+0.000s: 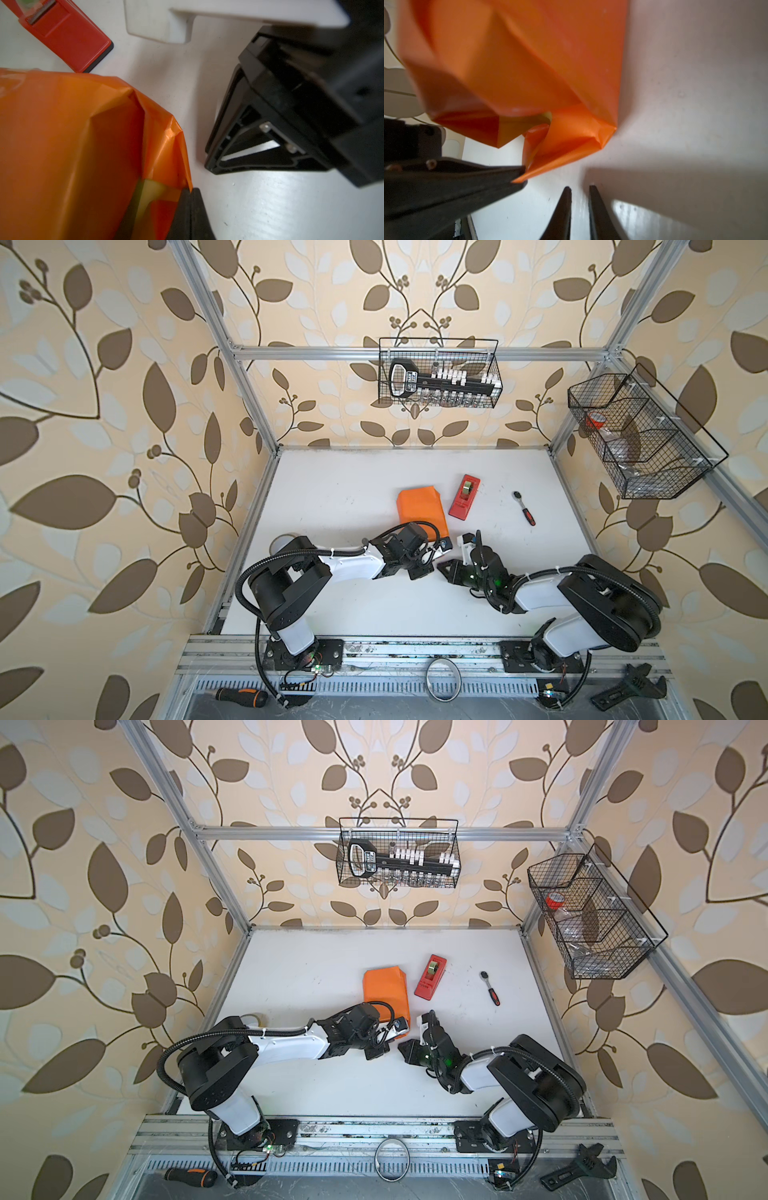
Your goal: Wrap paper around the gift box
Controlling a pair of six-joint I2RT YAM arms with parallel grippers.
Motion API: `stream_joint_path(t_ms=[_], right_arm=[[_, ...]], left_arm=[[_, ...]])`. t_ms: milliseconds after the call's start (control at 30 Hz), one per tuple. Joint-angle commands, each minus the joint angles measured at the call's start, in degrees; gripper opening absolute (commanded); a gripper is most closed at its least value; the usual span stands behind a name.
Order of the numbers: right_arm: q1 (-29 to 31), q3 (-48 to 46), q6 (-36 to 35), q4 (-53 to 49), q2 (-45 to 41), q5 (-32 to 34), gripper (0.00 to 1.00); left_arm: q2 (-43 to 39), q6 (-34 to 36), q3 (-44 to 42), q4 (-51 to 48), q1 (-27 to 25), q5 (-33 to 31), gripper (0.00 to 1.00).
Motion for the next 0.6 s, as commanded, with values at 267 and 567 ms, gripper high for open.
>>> stream_joint_path(t_ms=[267, 567], right_arm=[[2.1, -0.3, 6.5, 14.5, 7.8, 9.0, 0.15], [3.0, -1.7, 8.4, 22.6, 11.9, 11.2, 0.13]], left_arm=[[-2.1, -0.5, -0.5, 1.7, 0.6, 3.9, 0.0], [-1.3, 0.2, 0.4, 0.0, 0.5, 4.2, 0.25]])
